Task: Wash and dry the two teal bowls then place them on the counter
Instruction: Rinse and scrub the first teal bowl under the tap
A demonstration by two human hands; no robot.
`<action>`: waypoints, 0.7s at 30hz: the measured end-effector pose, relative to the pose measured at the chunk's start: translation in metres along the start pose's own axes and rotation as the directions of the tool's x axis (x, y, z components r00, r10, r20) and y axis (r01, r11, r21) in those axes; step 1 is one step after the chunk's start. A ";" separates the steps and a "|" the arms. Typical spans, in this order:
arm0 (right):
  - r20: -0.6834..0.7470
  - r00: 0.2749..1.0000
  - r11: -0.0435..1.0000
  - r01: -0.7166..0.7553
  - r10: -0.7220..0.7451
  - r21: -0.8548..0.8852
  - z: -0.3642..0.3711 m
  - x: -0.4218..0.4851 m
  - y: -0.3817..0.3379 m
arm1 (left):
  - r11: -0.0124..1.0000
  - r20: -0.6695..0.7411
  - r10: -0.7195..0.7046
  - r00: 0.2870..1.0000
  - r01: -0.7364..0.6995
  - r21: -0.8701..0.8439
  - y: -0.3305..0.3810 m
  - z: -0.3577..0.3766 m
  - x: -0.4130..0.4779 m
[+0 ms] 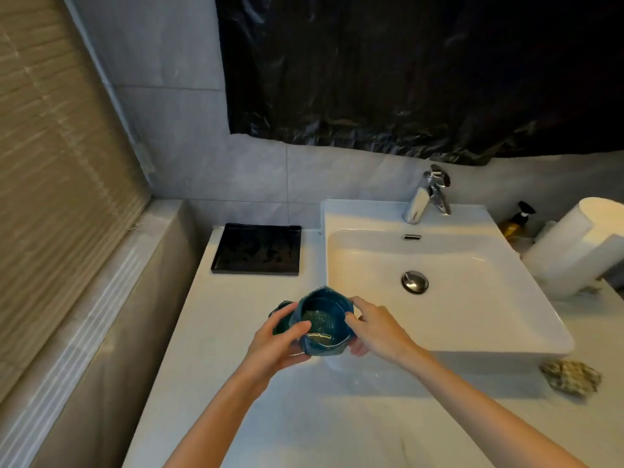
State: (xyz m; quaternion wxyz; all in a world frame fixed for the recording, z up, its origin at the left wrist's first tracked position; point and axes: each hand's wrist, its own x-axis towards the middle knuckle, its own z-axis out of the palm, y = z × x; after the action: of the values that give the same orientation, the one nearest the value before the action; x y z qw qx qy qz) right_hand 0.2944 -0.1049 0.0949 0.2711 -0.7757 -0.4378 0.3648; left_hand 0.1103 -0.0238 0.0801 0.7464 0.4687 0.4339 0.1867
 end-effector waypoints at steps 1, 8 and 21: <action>-0.016 1.000 1.000 0.002 -0.002 0.017 -0.019 0.000 0.006 | 1.000 -0.016 0.007 1.000 -0.008 -0.017 0.004 0.017 0.007; -0.035 0.999 0.996 0.002 -0.005 -0.091 -0.142 0.002 0.065 | 0.997 -0.030 -0.013 0.999 0.011 -0.071 0.018 0.141 0.054; -0.350 0.782 0.803 0.299 -0.516 -0.516 -0.291 0.096 0.068 | 0.990 -0.171 -0.068 0.983 0.044 -0.137 0.037 0.246 0.128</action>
State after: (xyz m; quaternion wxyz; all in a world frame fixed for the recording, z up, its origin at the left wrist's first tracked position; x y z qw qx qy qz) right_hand 0.5949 -0.0823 0.1838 0.2644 -0.7639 -0.5885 -0.0126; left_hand 0.3888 -0.0501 0.0970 0.7399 0.3874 0.4975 0.2345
